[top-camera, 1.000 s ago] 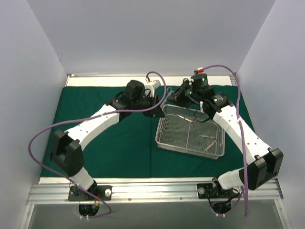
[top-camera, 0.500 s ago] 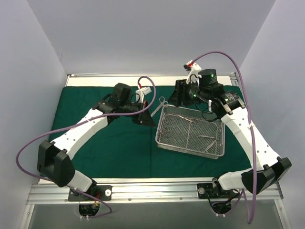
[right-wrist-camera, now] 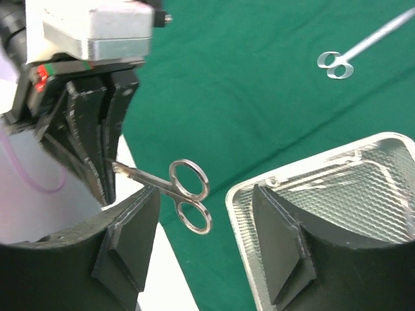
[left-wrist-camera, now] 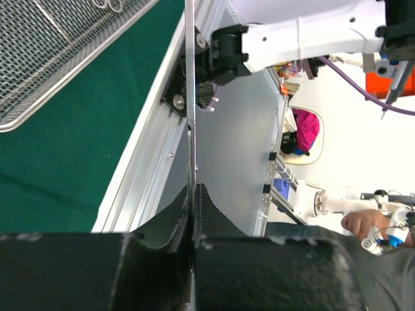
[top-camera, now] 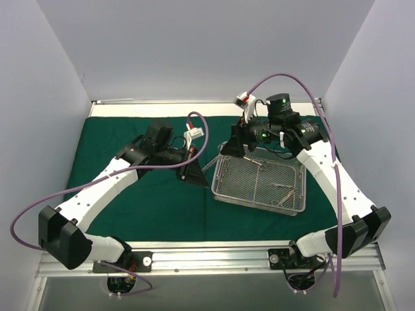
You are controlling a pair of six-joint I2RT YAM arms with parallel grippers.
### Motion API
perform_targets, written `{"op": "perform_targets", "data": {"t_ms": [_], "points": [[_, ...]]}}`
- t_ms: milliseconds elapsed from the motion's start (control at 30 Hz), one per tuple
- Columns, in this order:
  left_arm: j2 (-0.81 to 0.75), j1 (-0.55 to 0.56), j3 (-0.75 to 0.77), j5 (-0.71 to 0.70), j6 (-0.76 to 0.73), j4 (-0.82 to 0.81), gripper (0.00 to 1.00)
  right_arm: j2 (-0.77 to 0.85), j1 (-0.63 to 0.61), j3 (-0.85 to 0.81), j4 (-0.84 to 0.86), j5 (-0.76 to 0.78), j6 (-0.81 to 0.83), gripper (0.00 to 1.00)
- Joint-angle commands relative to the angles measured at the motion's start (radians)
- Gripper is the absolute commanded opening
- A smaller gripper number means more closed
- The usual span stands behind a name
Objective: Open and lay out the surgical kit
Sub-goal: Pick up the medical item from the container.
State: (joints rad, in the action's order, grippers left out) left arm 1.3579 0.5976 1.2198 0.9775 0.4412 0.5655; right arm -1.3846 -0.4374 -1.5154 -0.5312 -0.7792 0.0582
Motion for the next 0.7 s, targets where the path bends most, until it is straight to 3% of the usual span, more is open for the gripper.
{"op": "perform_targets", "data": {"t_ms": [0,300,367,400,533,667], "points": [[-0.042,0.01,-0.008,0.07,-0.015,-0.016,0.02,0.021,0.009,0.026,0.022,-0.168,0.028,0.58],[-0.062,0.014,-0.014,0.112,-0.027,-0.018,0.02,0.025,0.017,0.089,0.115,-0.307,-0.049,0.42],[-0.068,0.018,-0.017,0.124,-0.027,-0.021,0.02,0.022,0.017,0.107,0.178,-0.357,-0.119,0.13],[-0.069,0.018,-0.016,0.125,-0.03,-0.021,0.06,0.021,0.017,0.119,0.198,-0.368,-0.133,0.0],[-0.115,-0.016,-0.005,0.035,-0.055,0.013,0.56,0.053,0.054,0.147,0.218,-0.286,-0.181,0.0],[-0.204,-0.128,-0.066,-0.124,0.072,-0.161,0.68,0.117,0.115,0.231,0.35,-0.224,-0.369,0.0]]}}
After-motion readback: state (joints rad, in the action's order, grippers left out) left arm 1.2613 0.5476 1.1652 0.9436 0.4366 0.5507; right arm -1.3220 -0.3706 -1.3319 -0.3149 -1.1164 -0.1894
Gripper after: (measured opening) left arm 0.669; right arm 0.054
